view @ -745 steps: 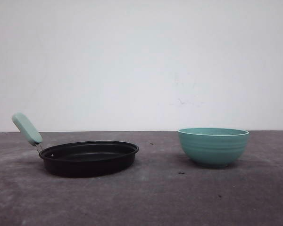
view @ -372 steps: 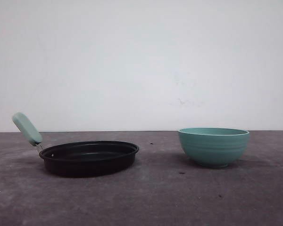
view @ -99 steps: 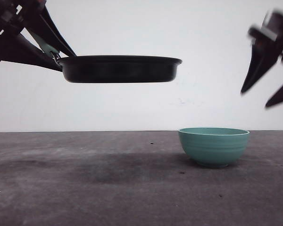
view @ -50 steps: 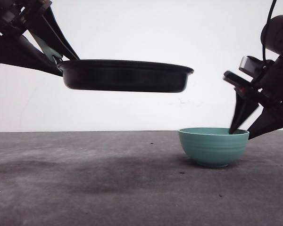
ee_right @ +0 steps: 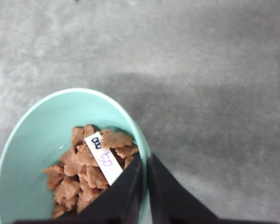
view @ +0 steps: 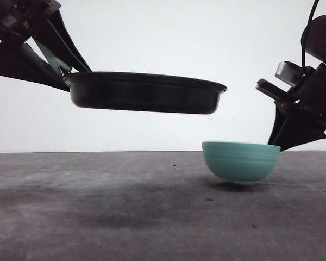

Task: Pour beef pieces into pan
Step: 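Grasp the green bowl rim with the right gripper and lift it, then tilt the green bowl with the right gripper, pouring cubes into the pan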

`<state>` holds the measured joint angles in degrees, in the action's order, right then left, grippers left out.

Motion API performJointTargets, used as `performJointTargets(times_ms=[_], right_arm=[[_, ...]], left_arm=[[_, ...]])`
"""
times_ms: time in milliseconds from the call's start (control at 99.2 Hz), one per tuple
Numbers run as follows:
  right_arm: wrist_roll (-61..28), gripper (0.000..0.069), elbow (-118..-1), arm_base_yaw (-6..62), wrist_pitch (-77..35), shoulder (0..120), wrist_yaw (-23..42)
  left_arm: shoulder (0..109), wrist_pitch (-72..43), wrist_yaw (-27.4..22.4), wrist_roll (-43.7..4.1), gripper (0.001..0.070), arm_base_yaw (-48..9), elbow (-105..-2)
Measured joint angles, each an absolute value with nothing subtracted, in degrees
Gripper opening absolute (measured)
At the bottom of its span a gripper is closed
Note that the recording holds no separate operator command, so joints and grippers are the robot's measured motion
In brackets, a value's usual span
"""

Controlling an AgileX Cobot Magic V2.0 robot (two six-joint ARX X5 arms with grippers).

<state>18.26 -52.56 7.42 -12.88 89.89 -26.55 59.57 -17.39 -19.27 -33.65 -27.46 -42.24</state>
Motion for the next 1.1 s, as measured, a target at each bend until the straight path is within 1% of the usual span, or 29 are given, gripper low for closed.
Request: performJointTargets(times_ms=[302, 393, 544, 726, 807, 867, 978, 1099], right_arm=[[18.3, 0.0012, -52.5, 8.3, -12.7, 87.5, -26.4], [18.4, 0.0012, -52.4, 8.4, -10.2, 83.6, -26.4], [18.4, 0.0012, -54.2, 9.5, -7.5, 75.2, -26.1], [18.1, 0.0012, -56.6, 15.0, -6.1, 66.7, -24.8], [16.6, 0.0012, -56.6, 19.1, -6.2, 63.8, -22.3], [14.5, 0.0012, -56.6, 23.1, -6.7, 62.2, -18.7], [9.5, 0.0012, -56.6, 30.8, -7.4, 60.8, -9.7], [4.3, 0.0011, -56.6, 39.4, -8.5, 60.6, 1.0]], left_arm=[[59.6, -19.0, -18.7, -33.6, 0.0133, -27.7, -42.2], [59.6, -19.9, -17.5, -33.6, 0.0133, -27.7, -42.2], [59.6, -19.2, -17.4, -33.7, 0.0133, -27.7, -42.2], [59.6, -17.5, -17.4, -34.8, 0.0133, -27.7, -42.2], [59.6, -16.8, -17.5, -35.8, 0.0133, -27.7, -42.2], [59.6, -16.6, -17.8, -36.8, 0.0133, -27.7, -42.2], [59.6, -16.8, -18.3, -38.0, 0.0133, -27.7, -42.5], [59.6, -17.6, -19.1, -38.9, 0.0133, -27.7, -45.2]])
